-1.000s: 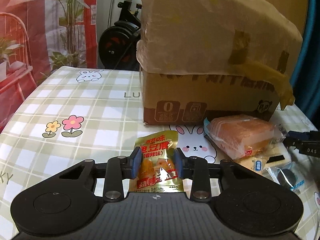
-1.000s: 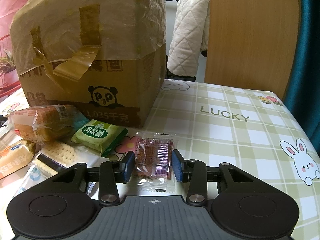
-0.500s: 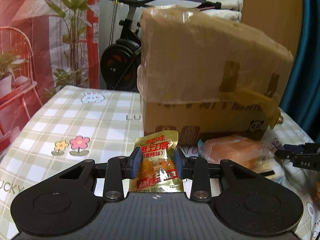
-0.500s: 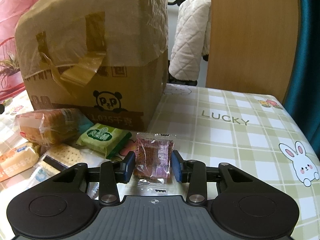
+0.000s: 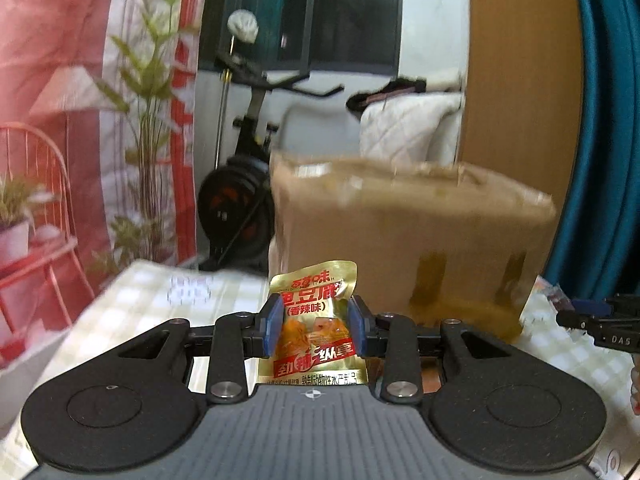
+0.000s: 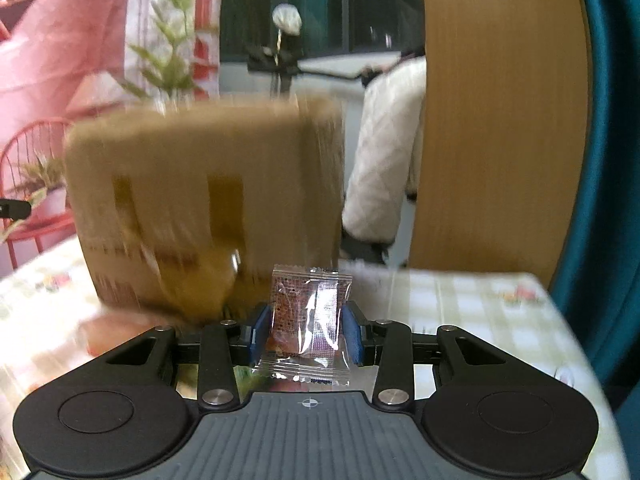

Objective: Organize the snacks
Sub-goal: 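Carry the jerky packet and orange packet over the open box and release both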

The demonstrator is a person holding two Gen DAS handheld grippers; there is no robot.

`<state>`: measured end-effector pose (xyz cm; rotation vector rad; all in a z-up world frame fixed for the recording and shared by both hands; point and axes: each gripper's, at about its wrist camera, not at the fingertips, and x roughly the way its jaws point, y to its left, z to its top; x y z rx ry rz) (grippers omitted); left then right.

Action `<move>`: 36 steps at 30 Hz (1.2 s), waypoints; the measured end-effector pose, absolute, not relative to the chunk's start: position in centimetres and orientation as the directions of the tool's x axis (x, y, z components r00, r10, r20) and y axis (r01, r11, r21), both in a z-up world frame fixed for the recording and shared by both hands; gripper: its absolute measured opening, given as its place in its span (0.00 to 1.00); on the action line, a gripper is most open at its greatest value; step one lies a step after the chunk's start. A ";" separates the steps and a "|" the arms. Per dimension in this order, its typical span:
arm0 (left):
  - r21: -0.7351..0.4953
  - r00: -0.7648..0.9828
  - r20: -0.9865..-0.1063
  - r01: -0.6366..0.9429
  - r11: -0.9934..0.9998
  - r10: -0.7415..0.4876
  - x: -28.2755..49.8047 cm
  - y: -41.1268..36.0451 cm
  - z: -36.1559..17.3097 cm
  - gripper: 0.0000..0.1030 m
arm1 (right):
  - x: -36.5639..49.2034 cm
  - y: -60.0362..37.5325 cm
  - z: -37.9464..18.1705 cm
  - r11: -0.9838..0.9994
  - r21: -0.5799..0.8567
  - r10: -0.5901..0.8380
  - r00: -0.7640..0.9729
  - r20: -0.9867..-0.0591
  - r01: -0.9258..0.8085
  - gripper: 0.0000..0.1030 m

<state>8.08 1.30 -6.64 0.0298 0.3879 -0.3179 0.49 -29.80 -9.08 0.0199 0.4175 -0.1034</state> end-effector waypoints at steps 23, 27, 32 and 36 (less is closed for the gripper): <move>0.036 0.887 -0.262 0.403 0.915 -0.380 16.9 -5.6 1.8 0.38 | 12.3 -28.6 2.9 1.000 0.000 -0.023 0.942 -0.334 0.025 0.35; 0.027 0.862 -0.331 0.416 0.909 -0.385 19.1 -6.6 1.1 0.44 | 13.7 -28.2 2.2 0.998 0.007 -0.053 0.927 -0.371 0.059 0.43; -0.014 0.852 -0.354 0.407 0.914 -0.385 18.8 -5.6 0.6 0.57 | 12.5 -28.3 1.8 0.998 0.022 -0.044 0.929 -0.369 0.056 0.46; -0.069 0.846 -0.375 0.382 0.922 -0.378 17.5 -3.5 0.8 0.59 | 9.9 -28.9 2.0 0.998 0.052 -0.021 0.936 -0.352 0.043 0.45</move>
